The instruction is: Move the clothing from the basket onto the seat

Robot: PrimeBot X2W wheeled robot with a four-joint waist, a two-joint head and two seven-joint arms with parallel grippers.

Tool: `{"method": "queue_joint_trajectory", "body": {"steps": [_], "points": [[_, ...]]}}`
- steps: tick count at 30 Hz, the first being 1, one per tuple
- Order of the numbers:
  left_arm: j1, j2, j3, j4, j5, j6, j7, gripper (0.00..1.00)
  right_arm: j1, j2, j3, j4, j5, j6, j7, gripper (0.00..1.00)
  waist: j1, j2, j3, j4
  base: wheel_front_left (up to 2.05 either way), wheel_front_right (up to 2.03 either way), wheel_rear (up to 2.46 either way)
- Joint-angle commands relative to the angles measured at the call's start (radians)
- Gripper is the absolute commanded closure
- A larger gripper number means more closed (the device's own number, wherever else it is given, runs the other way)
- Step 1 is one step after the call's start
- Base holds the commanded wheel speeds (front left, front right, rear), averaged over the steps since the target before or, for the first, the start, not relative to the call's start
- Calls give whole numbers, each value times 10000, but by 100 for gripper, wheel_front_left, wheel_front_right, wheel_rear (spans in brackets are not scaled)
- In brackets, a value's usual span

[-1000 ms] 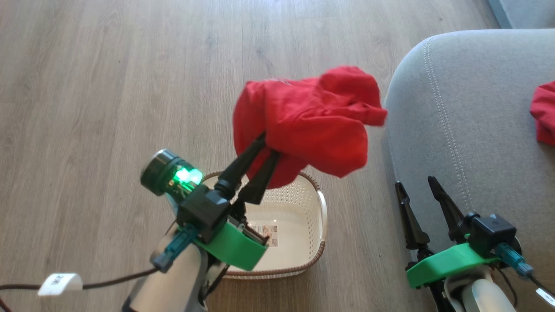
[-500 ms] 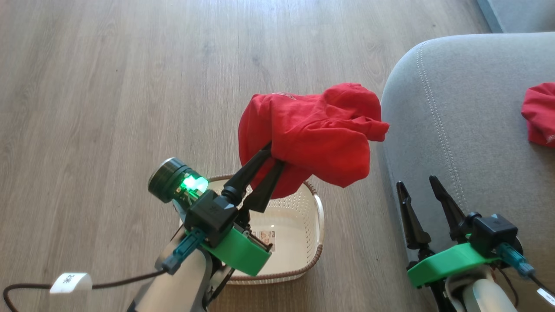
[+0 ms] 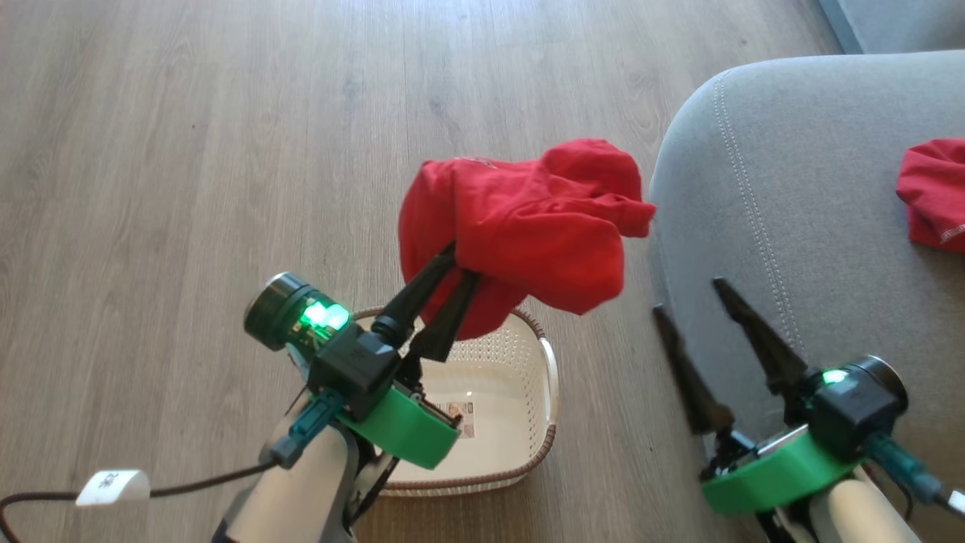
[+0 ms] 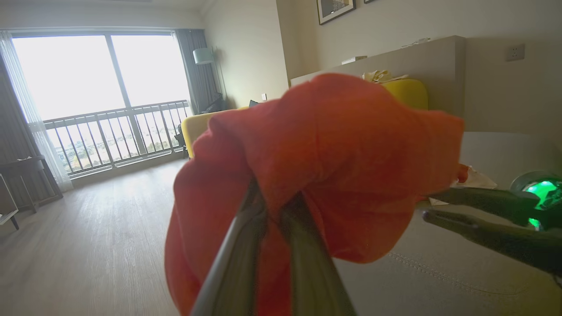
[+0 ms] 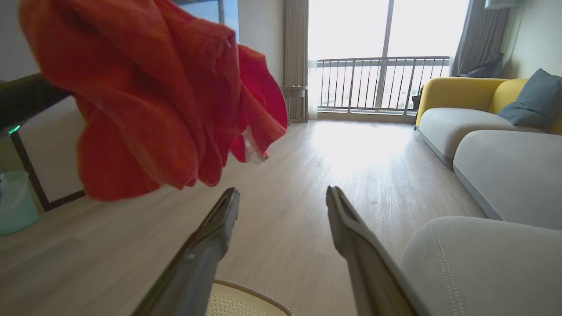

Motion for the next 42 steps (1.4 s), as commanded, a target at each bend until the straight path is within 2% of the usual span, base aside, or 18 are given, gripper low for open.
{"method": "queue_joint_trajectory", "body": {"steps": [1,4,6,19,28,38,41,42], "points": [[-468,-67,427,-313,-19,-20,-49,100,-98,-649,738,-776,-91,-2,-65,0,0,0,16,-17,0,0,0],[-514,-67,481,-294,-35,-10,-49,100,-190,-1331,1587,-1180,-452,-2,-65,0,0,0,53,-29,0,0,0],[-545,-67,499,-286,-33,-8,-49,100,-300,-1564,1940,-1261,-726,-2,-65,0,0,0,91,-37,0,0,0],[-617,-56,-100,-37,38,-110,-49,100,-854,-1270,1936,-1411,-1326,-2,-65,0,0,0,283,112,0,0,0],[-801,271,-1105,410,54,-170,-49,100,-1449,-1367,2312,-898,-1785,-2,-65,0,0,0,310,141,0,0,0],[-1012,448,-2085,315,-259,-178,-49,100,-1846,-1360,2560,-325,-1923,-2,-65,0,0,0,239,298,0,0,0],[-968,475,-2350,386,-411,-178,-49,100,-1844,-1217,2521,-209,-1881,-2,-65,51,0,0,145,340,0,0,0],[-934,474,-2391,407,-474,-179,-49,100,-1829,-1175,2530,-157,-1842,-2,-65,61,0,0,113,346,0,0,0]]}}
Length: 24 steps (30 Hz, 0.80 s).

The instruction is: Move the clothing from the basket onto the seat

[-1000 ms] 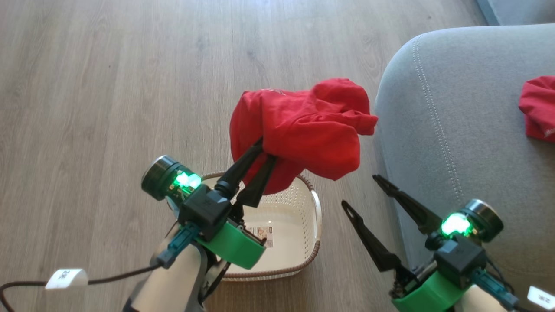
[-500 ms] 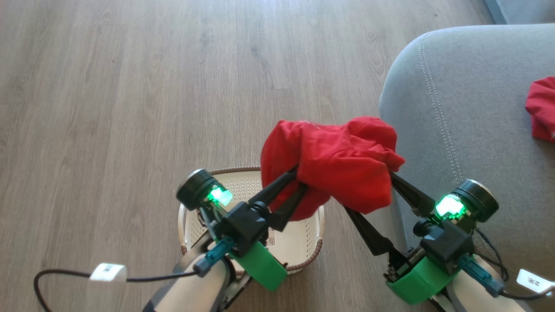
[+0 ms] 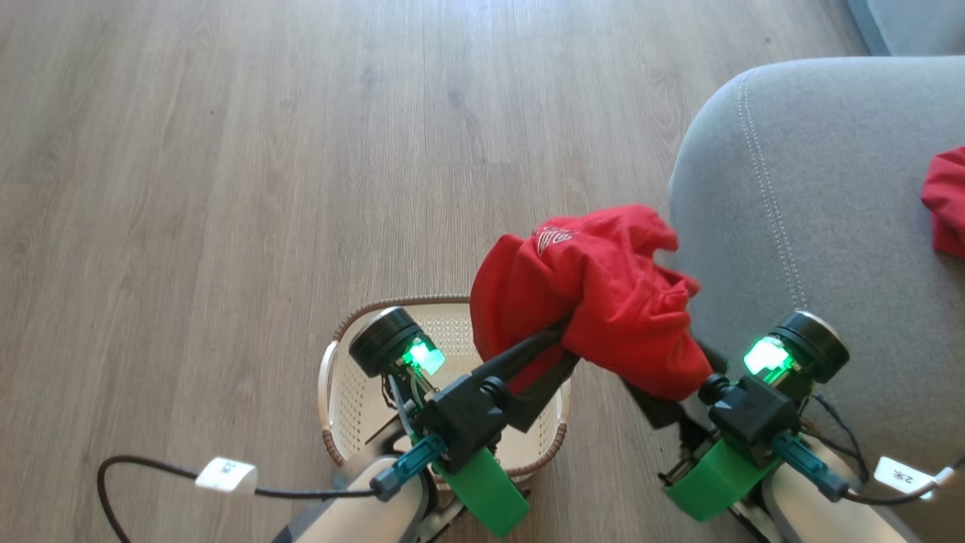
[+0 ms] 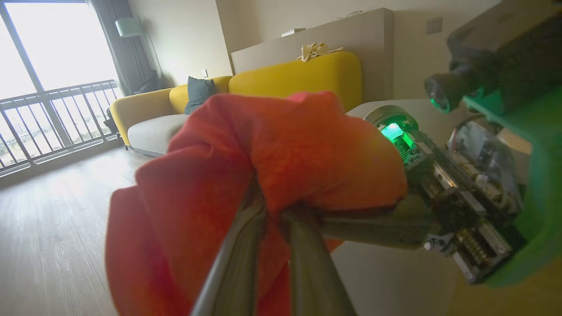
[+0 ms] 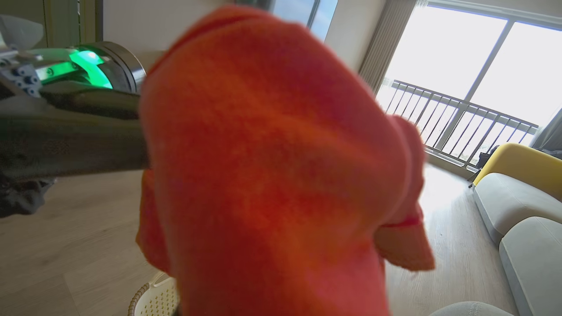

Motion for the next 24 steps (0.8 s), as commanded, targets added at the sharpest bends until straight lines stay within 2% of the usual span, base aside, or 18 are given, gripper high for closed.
{"method": "queue_joint_trajectory", "body": {"steps": [1,2,14,15,17,18,24], "points": [[-393,44,218,-292,-97,-12,-49,100,-275,86,98,-221,8,-4,-65,78,0,0,-62,12,0,0,0],[-354,57,180,-278,-119,-12,-49,100,-268,139,128,-198,83,-4,-65,100,0,0,-91,16,0,0,0],[-191,65,28,-259,-226,-13,-49,100,-162,413,-55,-257,406,-4,-65,100,0,0,-273,88,0,0,0],[-184,52,58,-277,-213,-13,-49,86,-151,437,-108,-286,441,-4,-65,100,0,0,-276,97,0,0,0],[-169,11,162,-345,-167,-13,-49,21,-136,473,-231,-337,488,-4,-65,100,0,0,-266,117,0,0,0],[-167,-9,207,-387,-138,-13,-49,0,-130,497,-302,-370,510,-4,-65,100,0,0,-252,128,0,0,0],[-154,-124,554,-479,21,-13,-49,0,-66,719,-962,-555,605,-4,-65,100,0,0,-138,217,0,0,0]]}}
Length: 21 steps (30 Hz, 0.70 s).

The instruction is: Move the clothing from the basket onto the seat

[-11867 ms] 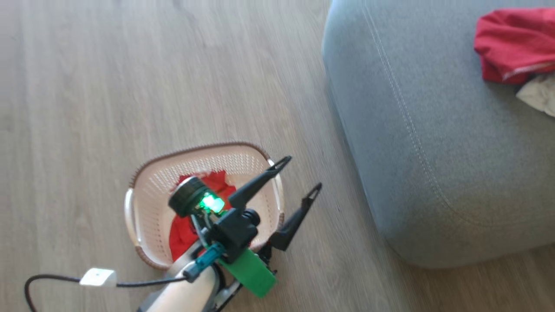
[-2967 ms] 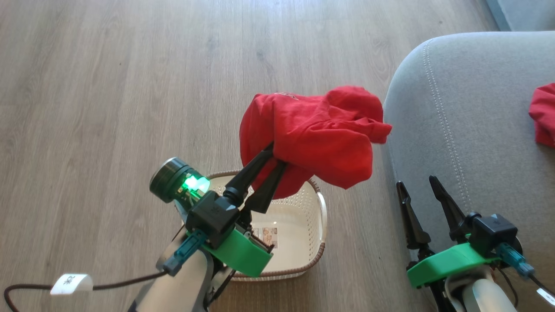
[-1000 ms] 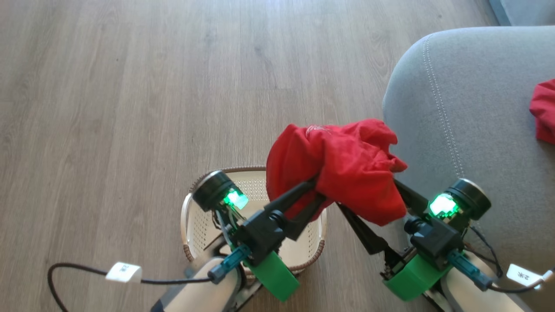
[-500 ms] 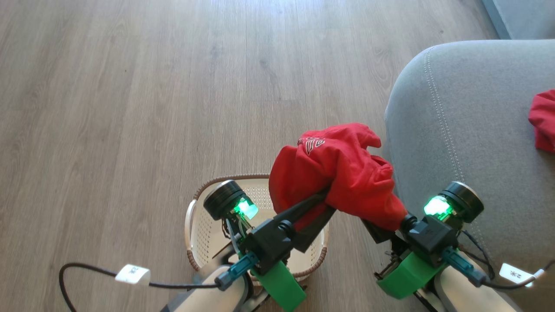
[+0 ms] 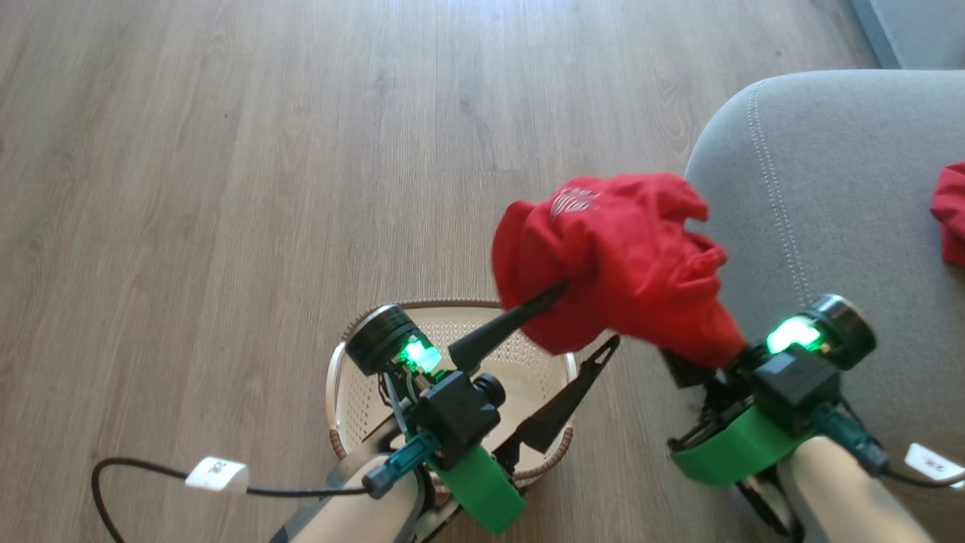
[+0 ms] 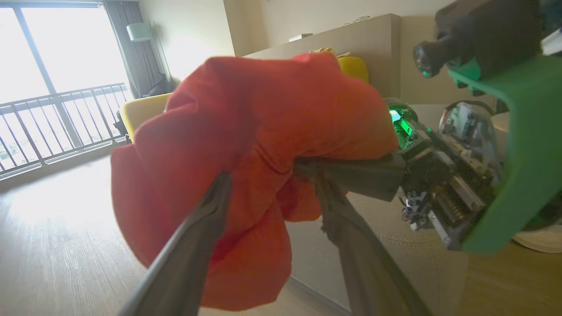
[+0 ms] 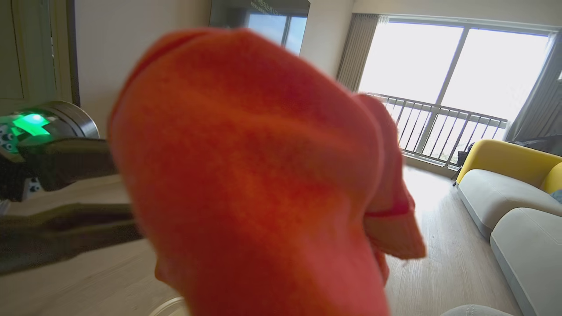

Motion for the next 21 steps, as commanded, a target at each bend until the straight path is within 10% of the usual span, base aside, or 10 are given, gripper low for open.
{"method": "queue_joint_trajectory", "body": {"steps": [1,21], "points": [[-229,-94,429,-396,141,-11,-47,0,-119,122,-154,-409,65,-4,-65,100,0,0,36,25,0,0,0],[239,12,1262,544,459,-11,-47,0,15,627,-3349,-152,-479,-4,-65,100,0,0,135,-157,0,0,0]]}}
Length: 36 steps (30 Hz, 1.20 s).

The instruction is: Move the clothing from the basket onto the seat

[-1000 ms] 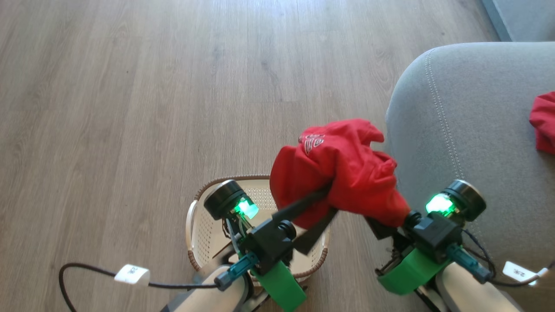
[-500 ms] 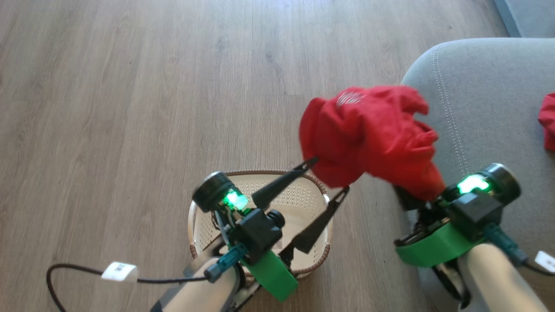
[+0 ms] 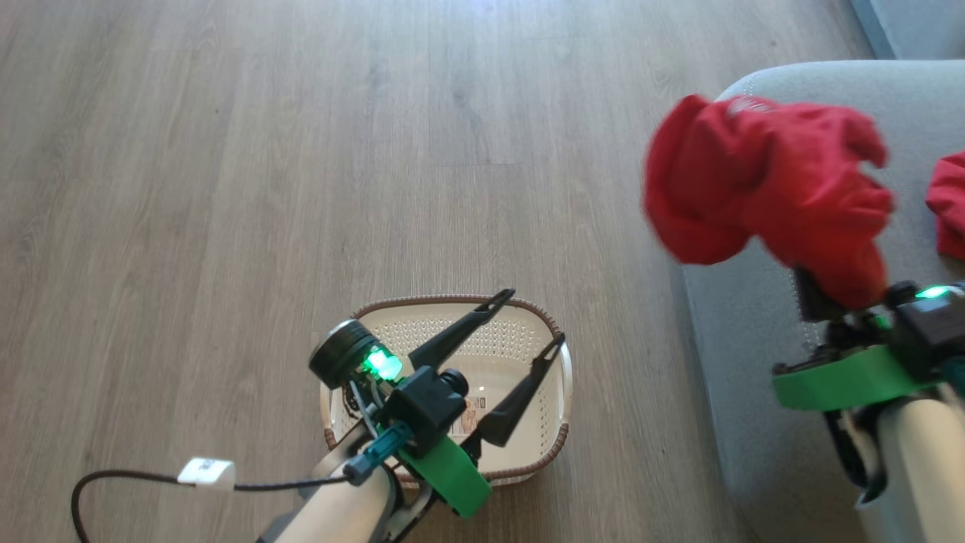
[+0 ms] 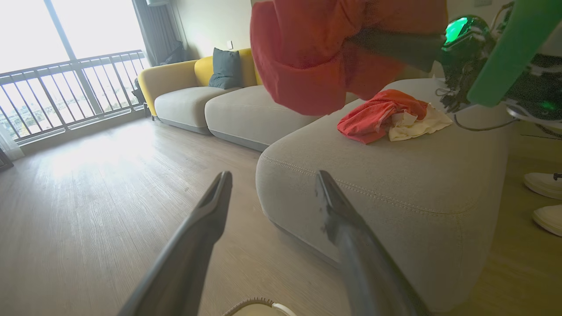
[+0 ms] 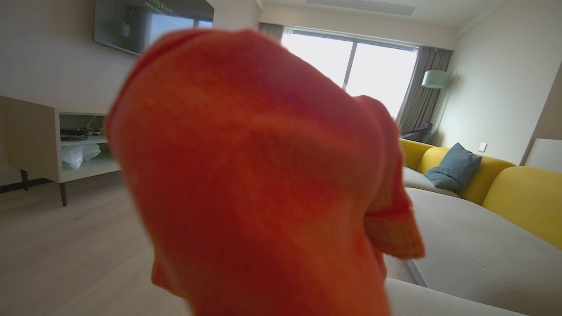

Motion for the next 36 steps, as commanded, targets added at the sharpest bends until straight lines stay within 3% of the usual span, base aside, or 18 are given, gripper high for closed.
{"method": "queue_joint_trajectory", "body": {"steps": [1,11,22,36], "points": [[-123,17,484,-187,3,-10,-47,0,-23,50,-247,-268,-64,-4,-65,100,0,0,22,-72,0,0,0],[338,77,860,280,-213,-10,-47,0,196,475,-1382,-39,-49,-4,-65,100,0,0,87,-352,0,0,0],[808,233,694,794,-39,-11,-47,0,533,742,-1667,223,18,-4,-65,100,0,0,42,-412,0,0,0],[1305,-156,1376,1187,-80,-11,-47,0,692,738,-1639,383,139,-4,-65,100,0,0,-150,-419,0,0,0]]}}
